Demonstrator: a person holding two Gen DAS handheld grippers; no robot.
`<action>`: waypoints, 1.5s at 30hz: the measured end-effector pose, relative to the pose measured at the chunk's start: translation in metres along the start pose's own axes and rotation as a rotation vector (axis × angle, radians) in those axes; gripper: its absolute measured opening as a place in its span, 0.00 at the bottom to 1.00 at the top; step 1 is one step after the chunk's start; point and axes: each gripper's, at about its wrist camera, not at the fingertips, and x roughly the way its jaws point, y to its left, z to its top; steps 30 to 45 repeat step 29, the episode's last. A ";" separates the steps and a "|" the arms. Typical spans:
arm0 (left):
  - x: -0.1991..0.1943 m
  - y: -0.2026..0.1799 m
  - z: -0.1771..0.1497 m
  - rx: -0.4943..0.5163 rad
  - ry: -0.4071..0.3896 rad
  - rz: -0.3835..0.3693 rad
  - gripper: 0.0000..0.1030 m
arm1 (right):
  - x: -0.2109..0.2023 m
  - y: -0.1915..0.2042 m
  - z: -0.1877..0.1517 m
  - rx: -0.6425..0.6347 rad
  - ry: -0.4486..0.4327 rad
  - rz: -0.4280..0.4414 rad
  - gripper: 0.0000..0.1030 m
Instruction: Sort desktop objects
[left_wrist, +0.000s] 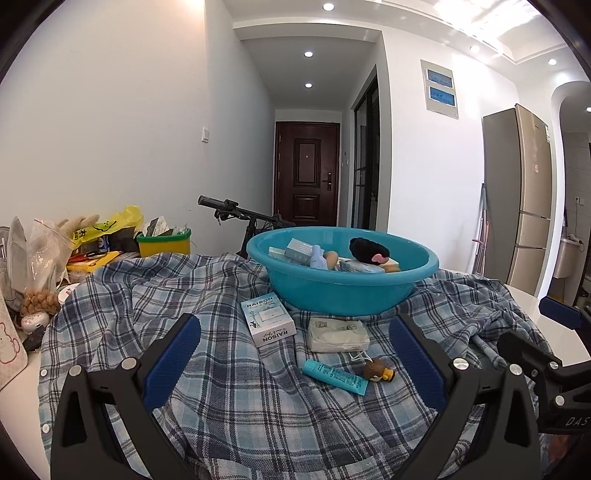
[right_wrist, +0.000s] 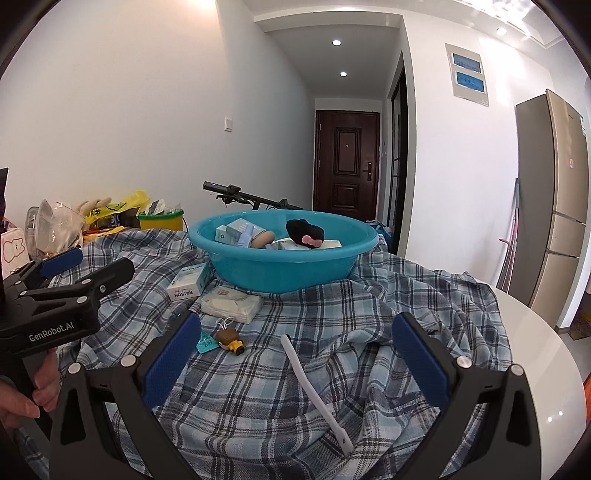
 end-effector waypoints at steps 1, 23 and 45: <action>0.000 -0.001 0.000 0.003 0.001 -0.001 1.00 | -0.001 -0.001 0.000 0.007 -0.003 -0.003 1.00; 0.003 -0.002 -0.001 0.005 0.014 -0.004 1.00 | -0.002 -0.009 0.001 0.055 0.003 -0.048 1.00; 0.003 -0.002 -0.001 0.004 0.014 -0.002 1.00 | -0.002 -0.009 0.001 0.054 0.003 -0.048 1.00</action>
